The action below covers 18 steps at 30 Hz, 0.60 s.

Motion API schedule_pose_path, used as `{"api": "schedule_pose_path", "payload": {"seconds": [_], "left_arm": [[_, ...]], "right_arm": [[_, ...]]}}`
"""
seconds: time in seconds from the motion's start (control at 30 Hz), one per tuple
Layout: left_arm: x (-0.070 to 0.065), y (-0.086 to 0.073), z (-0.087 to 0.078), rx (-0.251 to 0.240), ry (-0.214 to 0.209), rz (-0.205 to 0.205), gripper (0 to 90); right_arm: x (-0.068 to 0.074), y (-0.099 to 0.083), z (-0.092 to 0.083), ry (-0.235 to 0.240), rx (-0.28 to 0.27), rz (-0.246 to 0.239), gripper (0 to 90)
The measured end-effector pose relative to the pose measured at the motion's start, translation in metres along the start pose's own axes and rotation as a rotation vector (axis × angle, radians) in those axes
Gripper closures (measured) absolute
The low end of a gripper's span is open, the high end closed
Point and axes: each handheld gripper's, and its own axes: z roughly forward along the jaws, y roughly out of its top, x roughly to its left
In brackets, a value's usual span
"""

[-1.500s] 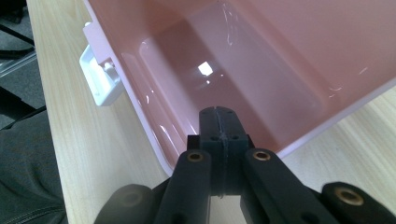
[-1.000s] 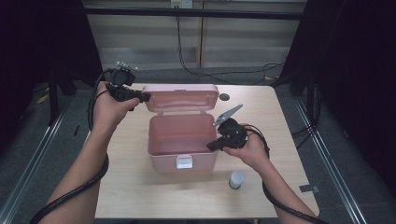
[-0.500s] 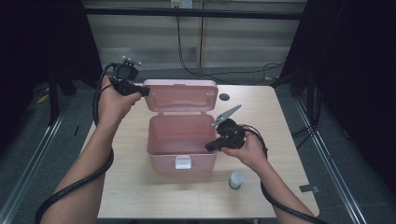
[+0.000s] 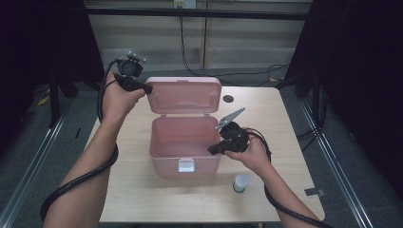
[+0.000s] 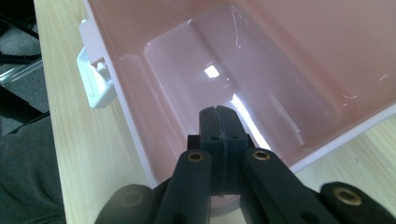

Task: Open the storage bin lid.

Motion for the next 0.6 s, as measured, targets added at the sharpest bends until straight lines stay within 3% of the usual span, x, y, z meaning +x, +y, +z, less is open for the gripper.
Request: {"api": "schedule_pose_path", "payload": {"seconds": [0.33,0.6], "left_arm": [[0.003,0.007,0.005,0.025,0.004,0.001,83.4],[0.007,0.012,0.010,0.033,0.002,-0.026,83.8]], "right_arm": [[0.000,0.000,0.000,-0.006,0.002,-0.004,90.0],[0.000,0.000,0.000,-0.002,0.000,-0.001,90.0]]}}
